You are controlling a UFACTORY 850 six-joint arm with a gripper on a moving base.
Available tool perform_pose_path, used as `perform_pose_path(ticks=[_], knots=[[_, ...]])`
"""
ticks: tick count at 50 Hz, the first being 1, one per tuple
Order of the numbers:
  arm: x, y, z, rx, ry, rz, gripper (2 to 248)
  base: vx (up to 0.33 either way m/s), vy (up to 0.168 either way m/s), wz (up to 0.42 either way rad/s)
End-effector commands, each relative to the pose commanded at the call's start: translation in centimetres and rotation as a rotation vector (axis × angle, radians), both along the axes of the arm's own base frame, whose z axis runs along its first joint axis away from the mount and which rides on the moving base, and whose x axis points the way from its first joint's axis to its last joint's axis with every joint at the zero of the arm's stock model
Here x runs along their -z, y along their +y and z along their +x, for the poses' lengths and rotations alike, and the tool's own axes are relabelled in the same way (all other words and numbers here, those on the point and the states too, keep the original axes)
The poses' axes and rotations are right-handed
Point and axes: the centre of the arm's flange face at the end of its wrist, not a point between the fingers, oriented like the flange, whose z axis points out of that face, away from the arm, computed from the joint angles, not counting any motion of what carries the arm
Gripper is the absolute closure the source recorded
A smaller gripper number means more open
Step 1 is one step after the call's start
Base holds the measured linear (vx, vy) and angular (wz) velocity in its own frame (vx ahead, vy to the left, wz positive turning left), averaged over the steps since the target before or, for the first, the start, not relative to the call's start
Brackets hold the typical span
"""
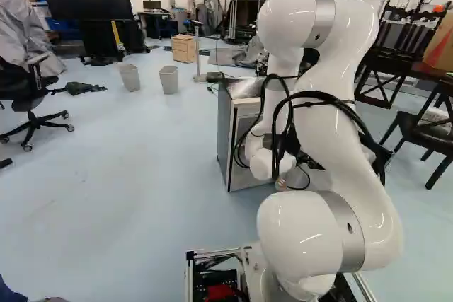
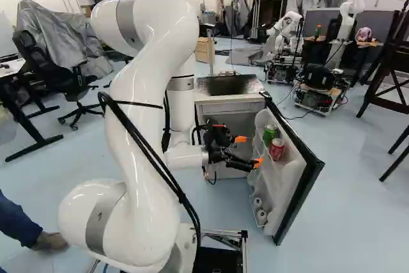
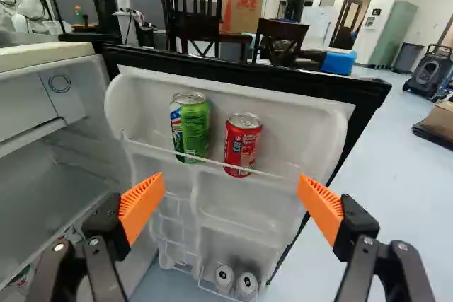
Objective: Grab a drink from the fridge
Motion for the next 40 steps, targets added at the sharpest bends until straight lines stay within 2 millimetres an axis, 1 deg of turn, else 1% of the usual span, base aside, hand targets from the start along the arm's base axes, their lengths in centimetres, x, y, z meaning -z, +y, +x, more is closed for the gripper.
perform_pose_path(ticks=[40], knots=[[0.3, -0.1, 2.6, 0.072, -0.044, -0.026, 3, 0.0, 0.0, 0.0]])
